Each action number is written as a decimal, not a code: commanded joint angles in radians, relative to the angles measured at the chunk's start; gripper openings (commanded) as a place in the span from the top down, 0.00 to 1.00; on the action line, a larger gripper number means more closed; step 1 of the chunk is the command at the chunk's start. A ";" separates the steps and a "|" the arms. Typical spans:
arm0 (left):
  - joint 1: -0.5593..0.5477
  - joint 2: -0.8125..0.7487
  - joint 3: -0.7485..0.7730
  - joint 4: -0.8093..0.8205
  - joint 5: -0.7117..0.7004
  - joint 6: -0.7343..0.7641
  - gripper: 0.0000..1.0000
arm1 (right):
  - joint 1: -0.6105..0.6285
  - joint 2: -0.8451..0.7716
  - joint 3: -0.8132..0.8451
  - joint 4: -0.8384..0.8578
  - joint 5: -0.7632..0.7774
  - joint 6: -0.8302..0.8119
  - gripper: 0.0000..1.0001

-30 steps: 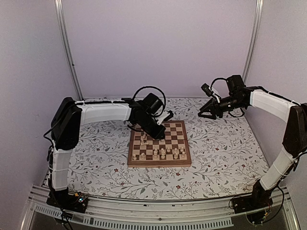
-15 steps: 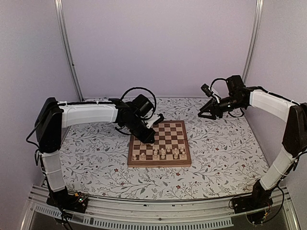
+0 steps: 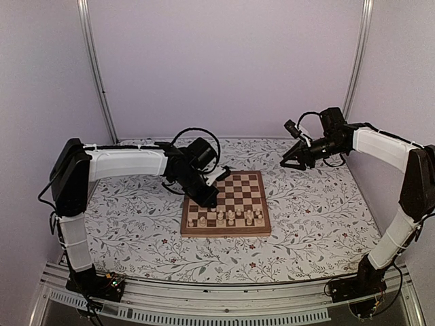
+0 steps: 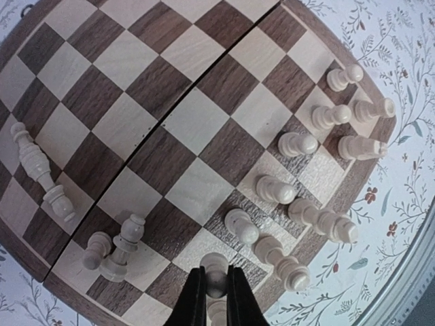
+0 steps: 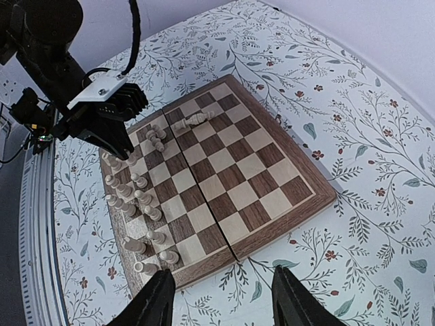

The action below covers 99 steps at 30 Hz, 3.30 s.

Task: Set up the chess pieces on the board
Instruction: Place the chess piece on the chessboard, then pick up the chess piece from the chessboard.

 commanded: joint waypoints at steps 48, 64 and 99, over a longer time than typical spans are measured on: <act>0.017 -0.085 0.089 -0.065 -0.116 0.012 0.61 | 0.001 0.026 -0.002 -0.016 -0.004 -0.020 0.48; 0.099 0.055 0.070 -0.064 -0.117 0.068 0.63 | 0.001 0.035 -0.006 -0.016 0.002 -0.028 0.49; 0.122 0.022 0.085 -0.073 -0.092 0.037 0.89 | 0.001 0.049 -0.006 -0.017 -0.001 -0.029 0.49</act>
